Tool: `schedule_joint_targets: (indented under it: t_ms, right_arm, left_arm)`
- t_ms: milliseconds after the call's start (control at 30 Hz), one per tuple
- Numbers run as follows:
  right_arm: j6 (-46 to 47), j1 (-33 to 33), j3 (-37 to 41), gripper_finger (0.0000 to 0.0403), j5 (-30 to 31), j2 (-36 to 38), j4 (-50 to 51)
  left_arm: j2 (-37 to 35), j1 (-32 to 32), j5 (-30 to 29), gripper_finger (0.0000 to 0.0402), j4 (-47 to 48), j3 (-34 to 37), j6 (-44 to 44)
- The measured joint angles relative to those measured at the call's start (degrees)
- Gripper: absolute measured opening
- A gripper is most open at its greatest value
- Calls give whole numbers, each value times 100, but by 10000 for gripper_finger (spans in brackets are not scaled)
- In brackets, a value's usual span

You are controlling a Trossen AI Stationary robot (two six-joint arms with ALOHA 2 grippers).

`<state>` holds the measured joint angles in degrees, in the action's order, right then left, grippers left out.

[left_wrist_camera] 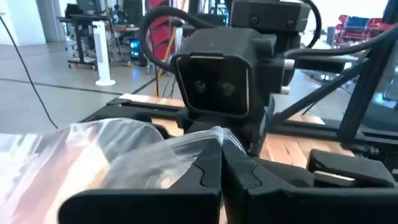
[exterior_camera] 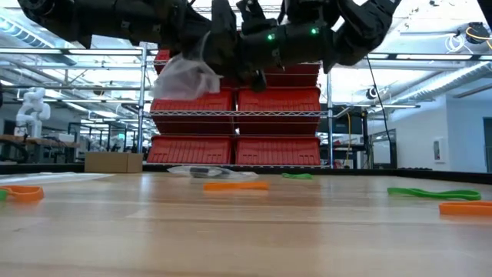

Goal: Sort rubber bands
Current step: Put the orange rubber band into the right transparent zip bag

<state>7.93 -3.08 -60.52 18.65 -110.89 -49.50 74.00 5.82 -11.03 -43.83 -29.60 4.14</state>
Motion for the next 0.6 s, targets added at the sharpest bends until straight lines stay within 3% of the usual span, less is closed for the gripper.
schedule_joint_targets:
  t_ms: [133,300,600]
  right_arm:
    - [-6,-3,18,260,-251,55,194]
    - [348,-105,80,263,-340,221,1116]
    - [870,-459,79,259,-620,1220,3769]
  left_arm:
    - [6,90,-79,0,10,0,-60]
    - [20,176,-304,0,26,29,-166]
    - [28,181,-323,0,15,39,-159]
